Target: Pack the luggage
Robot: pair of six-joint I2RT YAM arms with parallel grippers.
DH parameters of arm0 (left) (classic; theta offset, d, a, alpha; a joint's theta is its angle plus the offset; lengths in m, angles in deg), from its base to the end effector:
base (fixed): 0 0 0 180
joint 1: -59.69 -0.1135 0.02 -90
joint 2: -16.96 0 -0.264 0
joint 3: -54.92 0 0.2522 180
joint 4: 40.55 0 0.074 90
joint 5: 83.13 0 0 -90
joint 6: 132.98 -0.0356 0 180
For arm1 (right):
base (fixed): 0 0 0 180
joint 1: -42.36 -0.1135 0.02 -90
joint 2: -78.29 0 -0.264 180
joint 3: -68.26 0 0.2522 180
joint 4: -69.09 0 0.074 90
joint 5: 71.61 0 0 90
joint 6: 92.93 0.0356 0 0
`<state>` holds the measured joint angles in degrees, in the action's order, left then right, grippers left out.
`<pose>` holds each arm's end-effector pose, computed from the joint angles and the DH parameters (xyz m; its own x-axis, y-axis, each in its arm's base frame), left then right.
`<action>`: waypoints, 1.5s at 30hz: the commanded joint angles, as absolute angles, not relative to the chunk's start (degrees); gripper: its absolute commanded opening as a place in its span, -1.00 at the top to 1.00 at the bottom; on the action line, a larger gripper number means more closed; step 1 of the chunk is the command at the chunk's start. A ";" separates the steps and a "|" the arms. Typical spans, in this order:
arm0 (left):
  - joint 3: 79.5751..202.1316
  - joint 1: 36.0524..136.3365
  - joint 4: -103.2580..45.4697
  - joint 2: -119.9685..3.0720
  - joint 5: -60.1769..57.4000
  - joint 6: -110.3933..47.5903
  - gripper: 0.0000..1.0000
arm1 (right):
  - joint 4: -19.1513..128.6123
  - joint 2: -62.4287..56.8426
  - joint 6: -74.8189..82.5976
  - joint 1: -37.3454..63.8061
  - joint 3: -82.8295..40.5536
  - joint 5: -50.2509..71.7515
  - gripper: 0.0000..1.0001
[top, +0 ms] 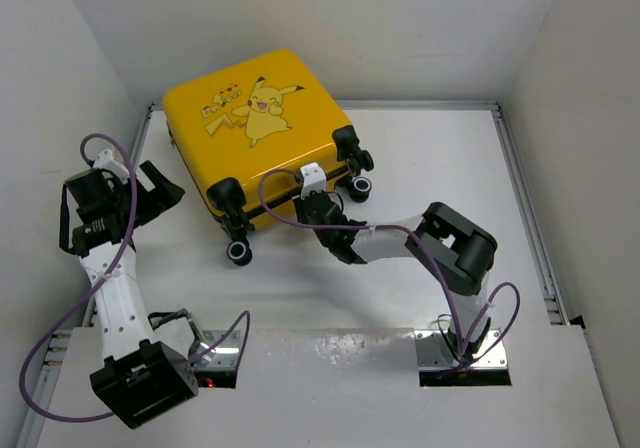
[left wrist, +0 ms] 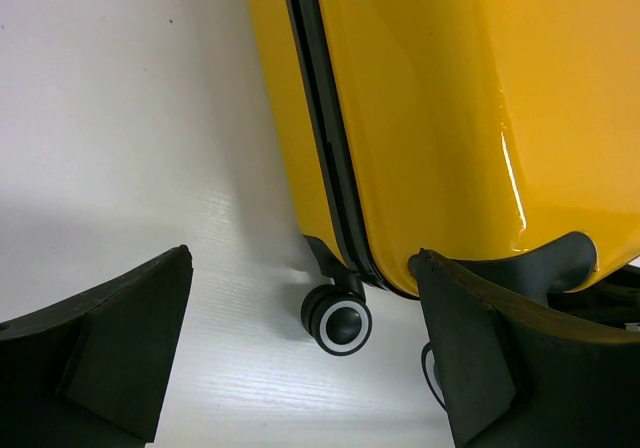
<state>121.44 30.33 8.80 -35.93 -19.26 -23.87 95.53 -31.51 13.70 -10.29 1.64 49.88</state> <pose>0.1749 0.0804 0.3216 -0.4387 -0.5840 -0.6830 -0.2881 0.8113 -0.5087 0.2534 0.3013 0.1593 -0.2746 0.0425 -0.9606 -0.3087 0.9422 0.1299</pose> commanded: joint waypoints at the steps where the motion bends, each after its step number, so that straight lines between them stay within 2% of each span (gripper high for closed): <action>1: 121.59 29.64 7.66 -35.69 -19.85 -24.17 -0.88 | 100.16 -32.10 14.04 -9.85 -3.50 50.64 0.34; 2: 122.20 29.64 7.66 -35.69 -19.85 -24.17 -0.88 | 99.98 -32.62 14.39 -9.07 -4.03 50.65 0.62; 5: 122.74 29.11 7.66 -35.69 -19.85 -24.17 -0.88 | 99.10 -32.11 14.04 -8.36 -4.04 49.51 1.00; 10: 123.26 29.11 7.66 -33.32 -21.16 -25.84 -0.88 | 99.98 -26.66 14.56 -3.89 2.45 42.93 1.00; 12: 123.26 29.11 8.28 -32.52 -21.16 -27.77 -0.85 | 99.37 -23.42 16.83 -0.21 6.32 34.41 1.00; 14: 123.26 29.11 9.59 -31.91 -21.16 -28.47 -0.85 | 97.61 -21.92 19.30 1.65 7.64 26.45 1.00; 19: 122.04 29.64 11.00 -31.38 -21.16 -29.09 -0.83 | 98.12 -22.61 20.80 6.23 7.83 19.46 1.00; 24: 122.64 31.03 13.01 -30.33 -25.02 -29.71 -0.67 | 99.79 -23.93 21.24 7.03 6.69 17.35 1.00; 31: 122.65 42.00 19.08 -26.20 -31.17 -23.93 -0.67 | 98.92 -24.10 21.77 6.50 6.42 18.22 1.00; 35: 119.93 49.12 20.41 -26.20 -30.06 -16.98 -0.67 | 98.31 -24.89 21.51 6.15 5.37 18.21 1.00; 45: 116.33 53.18 16.64 -34.54 -28.20 -9.60 -0.73 | 97.34 -26.04 20.72 5.53 3.96 19.53 1.00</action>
<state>117.46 51.88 19.67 -32.93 -29.29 -14.51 93.98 -25.41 21.08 6.09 6.73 18.42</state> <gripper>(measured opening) 0.863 0.002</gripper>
